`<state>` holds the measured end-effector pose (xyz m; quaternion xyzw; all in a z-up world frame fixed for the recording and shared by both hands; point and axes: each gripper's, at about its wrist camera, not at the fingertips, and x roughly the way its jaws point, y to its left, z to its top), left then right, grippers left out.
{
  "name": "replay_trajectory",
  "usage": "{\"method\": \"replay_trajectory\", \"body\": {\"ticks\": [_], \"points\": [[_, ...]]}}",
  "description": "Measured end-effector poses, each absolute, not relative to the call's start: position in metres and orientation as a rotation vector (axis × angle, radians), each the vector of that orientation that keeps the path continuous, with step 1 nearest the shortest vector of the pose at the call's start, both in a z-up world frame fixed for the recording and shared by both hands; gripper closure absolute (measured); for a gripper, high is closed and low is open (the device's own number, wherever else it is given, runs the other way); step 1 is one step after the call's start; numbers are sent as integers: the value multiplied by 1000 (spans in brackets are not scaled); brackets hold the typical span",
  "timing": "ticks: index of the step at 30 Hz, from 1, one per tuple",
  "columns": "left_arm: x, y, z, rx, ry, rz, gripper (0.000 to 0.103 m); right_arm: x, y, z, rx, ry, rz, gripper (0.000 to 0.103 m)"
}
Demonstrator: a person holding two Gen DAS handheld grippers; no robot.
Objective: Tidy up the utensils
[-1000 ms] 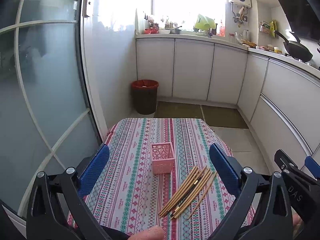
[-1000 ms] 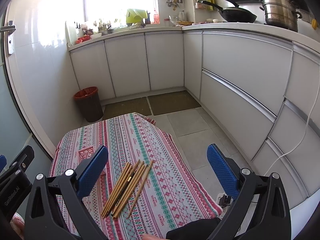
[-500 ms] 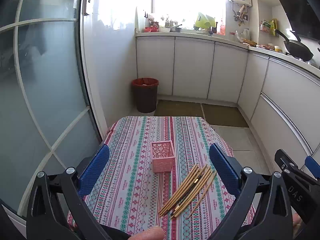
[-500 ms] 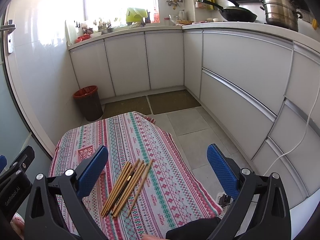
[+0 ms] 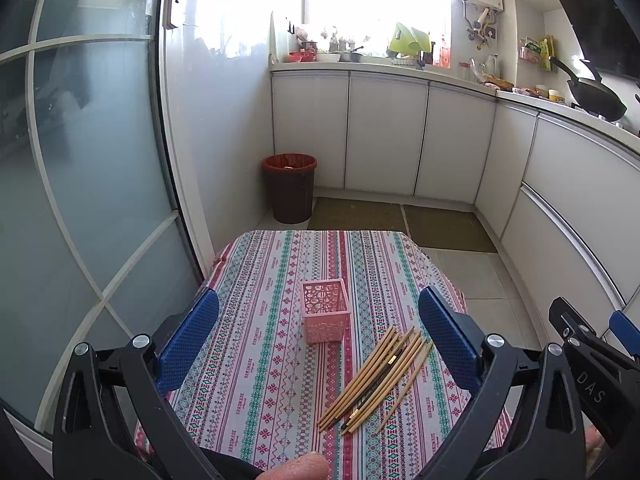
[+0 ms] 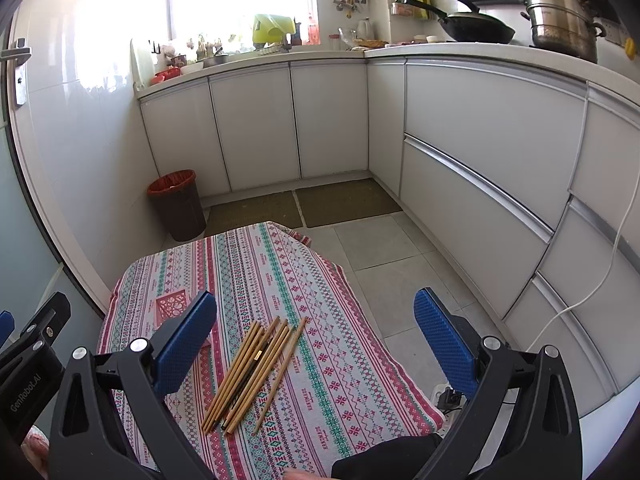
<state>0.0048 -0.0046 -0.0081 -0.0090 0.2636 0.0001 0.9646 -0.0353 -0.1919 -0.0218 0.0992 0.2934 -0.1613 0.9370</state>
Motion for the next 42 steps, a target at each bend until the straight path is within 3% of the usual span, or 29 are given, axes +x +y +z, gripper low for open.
{"method": "replay_trajectory", "body": {"ticks": [11,16,21,24,32,34,36,42], "points": [[16,-2,-13,-74,604,-17,7,-29,-196,-26,209,626,-335,7],[37,-3,-13,-116,628,-113,7,-14,-232,-50,410,670,-262,7],[75,-35,-10,-146,623,-435,7,11,-301,-127,802,729,-200,7],[117,-86,-49,17,836,-535,7,23,-323,-175,887,793,-208,7],[199,-138,-150,22,1214,-560,9,35,-362,-299,1216,1013,-182,7],[213,-152,-171,64,1274,-552,19,38,-367,-316,1362,1031,-108,7],[228,-169,-200,165,1326,-558,55,39,-372,-322,1390,1028,-109,7],[252,-193,-244,338,1342,-534,72,47,-372,-330,1393,1045,-112,7]]}}
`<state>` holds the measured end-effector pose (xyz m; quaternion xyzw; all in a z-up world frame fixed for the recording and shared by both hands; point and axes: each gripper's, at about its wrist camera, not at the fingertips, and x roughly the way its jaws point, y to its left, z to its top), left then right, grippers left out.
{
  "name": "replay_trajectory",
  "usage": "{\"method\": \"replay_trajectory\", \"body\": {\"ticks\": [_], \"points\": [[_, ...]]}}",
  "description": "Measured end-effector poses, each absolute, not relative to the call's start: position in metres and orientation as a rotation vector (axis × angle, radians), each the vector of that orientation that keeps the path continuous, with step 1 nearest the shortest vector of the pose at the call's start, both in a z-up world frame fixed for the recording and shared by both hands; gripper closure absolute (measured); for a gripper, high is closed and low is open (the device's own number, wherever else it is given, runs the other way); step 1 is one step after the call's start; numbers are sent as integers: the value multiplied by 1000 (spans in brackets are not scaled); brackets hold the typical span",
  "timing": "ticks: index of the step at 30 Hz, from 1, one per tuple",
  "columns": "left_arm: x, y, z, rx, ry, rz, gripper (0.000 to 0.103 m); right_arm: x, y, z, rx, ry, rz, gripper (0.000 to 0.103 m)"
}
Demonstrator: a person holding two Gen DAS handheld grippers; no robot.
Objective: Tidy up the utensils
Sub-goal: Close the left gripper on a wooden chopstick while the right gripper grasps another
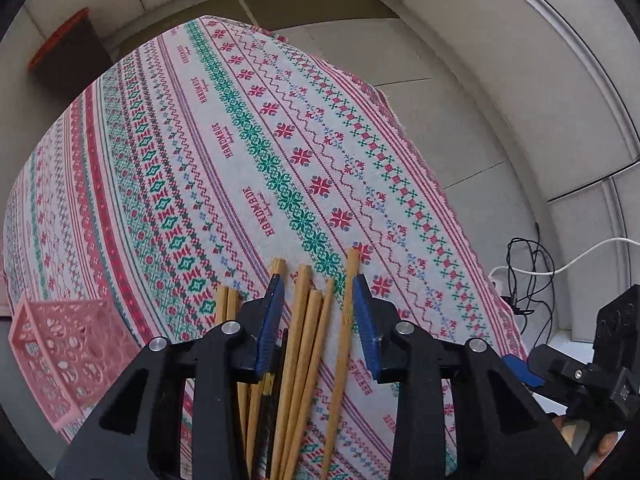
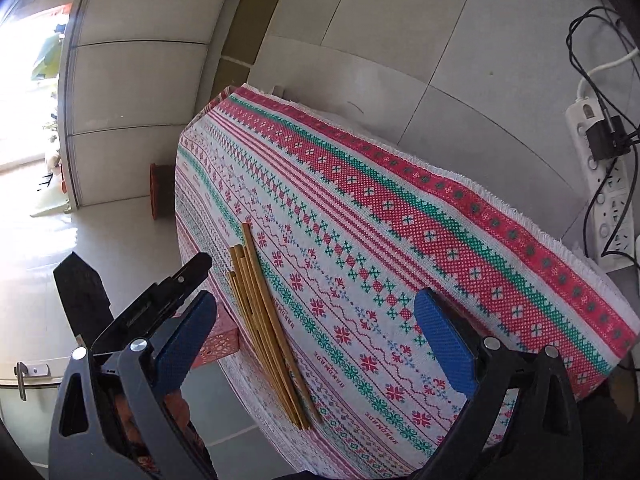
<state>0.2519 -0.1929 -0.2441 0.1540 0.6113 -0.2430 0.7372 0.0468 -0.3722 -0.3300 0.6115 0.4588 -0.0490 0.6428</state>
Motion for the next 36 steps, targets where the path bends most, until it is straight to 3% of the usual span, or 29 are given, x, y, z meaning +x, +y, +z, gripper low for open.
{"method": "replay_trajectory", "body": {"ticks": [3,17,20,23,28,31,33,36], "points": [[264,-195,-266,405,1377,-524,84,54,-368,-330,1368,1062,-103,7],[278,-171,-284,463,1390,-499,85,65,-358,-322,1284,1080,-74,7],[264,-171,-283,476,1338,-525,94,67,-355,-321,1268,1089,-77,7],[233,-170,-271,447,1255,-565,95,72,-351,-319,1221,1110,-96,7],[187,-124,-208,268,1095,-634,95,95,-338,-307,1107,1137,-161,9],[154,-96,-166,187,1001,-680,95,131,-321,-298,1030,1158,-168,16],[127,-72,-148,154,946,-698,96,156,-306,-297,942,1207,-190,31],[105,-44,-127,103,877,-711,96,185,-289,-303,844,1277,-253,42]]}}
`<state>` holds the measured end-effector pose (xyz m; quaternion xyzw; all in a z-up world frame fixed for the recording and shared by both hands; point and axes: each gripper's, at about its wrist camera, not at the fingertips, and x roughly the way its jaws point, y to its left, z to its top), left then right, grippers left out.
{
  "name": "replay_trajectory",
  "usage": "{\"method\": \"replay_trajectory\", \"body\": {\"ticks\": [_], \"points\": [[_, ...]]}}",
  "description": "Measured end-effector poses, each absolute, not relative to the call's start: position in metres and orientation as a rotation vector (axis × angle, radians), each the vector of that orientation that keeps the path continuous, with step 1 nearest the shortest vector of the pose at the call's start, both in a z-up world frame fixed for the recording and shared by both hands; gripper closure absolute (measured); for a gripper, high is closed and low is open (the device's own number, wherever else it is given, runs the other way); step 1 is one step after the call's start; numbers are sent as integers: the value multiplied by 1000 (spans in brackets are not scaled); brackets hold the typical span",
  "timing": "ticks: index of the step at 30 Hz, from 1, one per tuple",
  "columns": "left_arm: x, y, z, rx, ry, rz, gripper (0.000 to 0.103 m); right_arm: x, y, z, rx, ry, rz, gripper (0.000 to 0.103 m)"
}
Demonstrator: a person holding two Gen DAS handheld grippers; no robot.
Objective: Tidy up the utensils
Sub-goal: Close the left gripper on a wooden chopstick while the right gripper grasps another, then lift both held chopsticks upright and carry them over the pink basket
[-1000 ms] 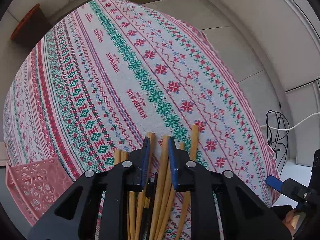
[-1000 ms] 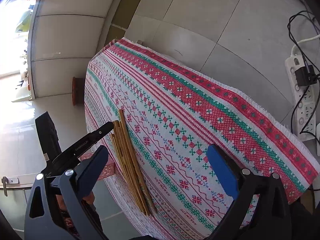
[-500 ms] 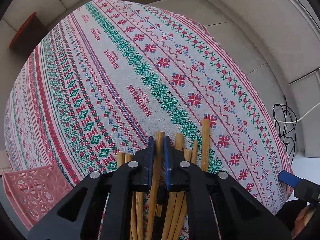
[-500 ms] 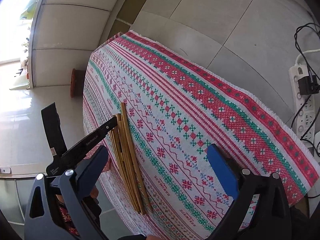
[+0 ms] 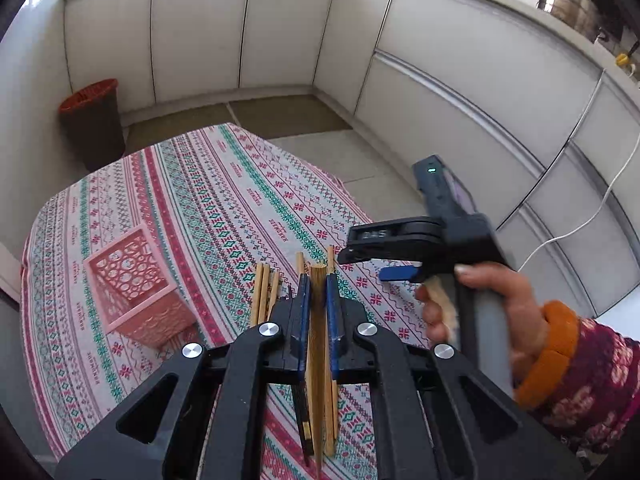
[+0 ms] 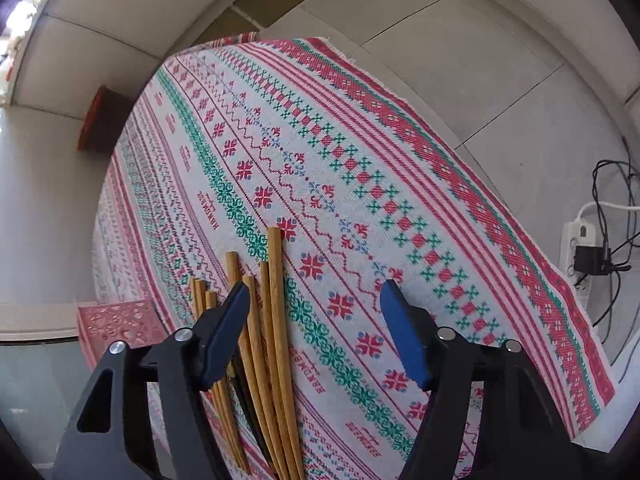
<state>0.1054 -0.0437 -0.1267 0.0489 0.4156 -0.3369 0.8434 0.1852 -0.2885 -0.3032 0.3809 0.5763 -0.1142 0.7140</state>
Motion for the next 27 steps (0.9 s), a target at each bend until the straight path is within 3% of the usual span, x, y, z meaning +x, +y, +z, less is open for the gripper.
{"method": "replay_trajectory", "body": {"ticks": [4,9,12,14,15,21,27], "points": [[91,-16,-106,54,811,-723,96,205,-279,-305,767,1295,-345,44],[89,6,-90,-4,750,-743,96,222,-265,-307,669,1342,-438,65],[91,11,-87,-22,743,-752,96,228,-262,-309,672,1336,-500,70],[90,14,-88,-29,732,-750,96,234,-255,-311,625,1341,-565,83],[89,15,-85,-37,727,-748,96,232,-252,-309,600,1336,-569,95],[85,25,-79,-68,714,-722,96,206,-246,-301,658,1240,-447,95],[69,34,-57,-52,668,-629,96,140,-255,-242,623,1077,-346,95]]}}
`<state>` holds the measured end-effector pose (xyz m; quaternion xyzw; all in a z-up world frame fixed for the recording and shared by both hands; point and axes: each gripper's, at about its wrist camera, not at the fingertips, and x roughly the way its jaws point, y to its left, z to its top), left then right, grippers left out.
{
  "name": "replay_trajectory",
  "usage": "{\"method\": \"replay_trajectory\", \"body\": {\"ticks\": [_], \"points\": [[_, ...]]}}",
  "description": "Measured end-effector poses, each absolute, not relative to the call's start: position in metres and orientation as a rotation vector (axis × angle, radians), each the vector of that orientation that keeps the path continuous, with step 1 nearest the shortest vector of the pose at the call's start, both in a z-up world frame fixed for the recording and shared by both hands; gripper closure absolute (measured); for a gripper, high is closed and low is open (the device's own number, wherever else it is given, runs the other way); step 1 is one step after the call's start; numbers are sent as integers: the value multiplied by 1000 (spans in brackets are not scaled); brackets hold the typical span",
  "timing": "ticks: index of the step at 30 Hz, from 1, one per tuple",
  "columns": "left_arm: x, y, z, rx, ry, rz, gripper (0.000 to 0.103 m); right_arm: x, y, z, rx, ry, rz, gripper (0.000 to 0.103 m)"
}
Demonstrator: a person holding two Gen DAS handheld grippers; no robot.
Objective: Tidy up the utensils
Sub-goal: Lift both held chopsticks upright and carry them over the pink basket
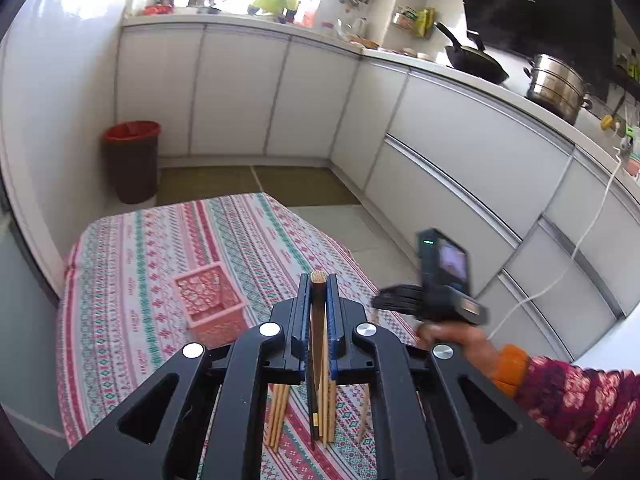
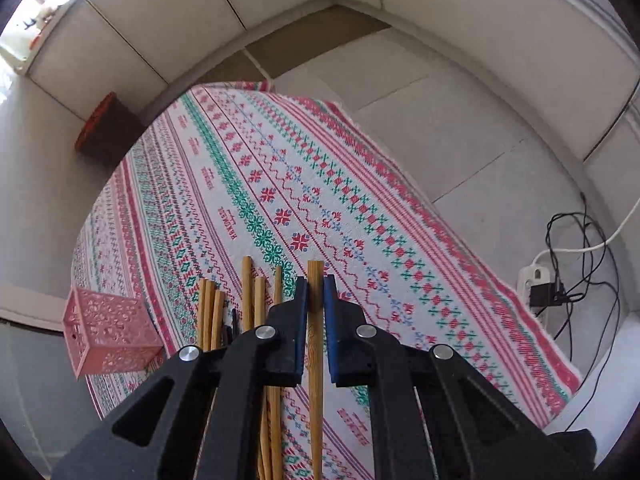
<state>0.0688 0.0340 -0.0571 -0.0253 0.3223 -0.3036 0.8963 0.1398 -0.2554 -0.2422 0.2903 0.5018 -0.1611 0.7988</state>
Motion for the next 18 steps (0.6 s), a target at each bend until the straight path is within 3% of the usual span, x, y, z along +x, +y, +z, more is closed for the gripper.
{"method": "replay_trajectory", "body": {"ticks": [9,18], "points": [[66,67,-12,-158,593,-439,96,83,-250,-114,603,838,-190,95],[100,76,17,-187,498,-283,96,104,-228,-24,570,611,-70,95]]}}
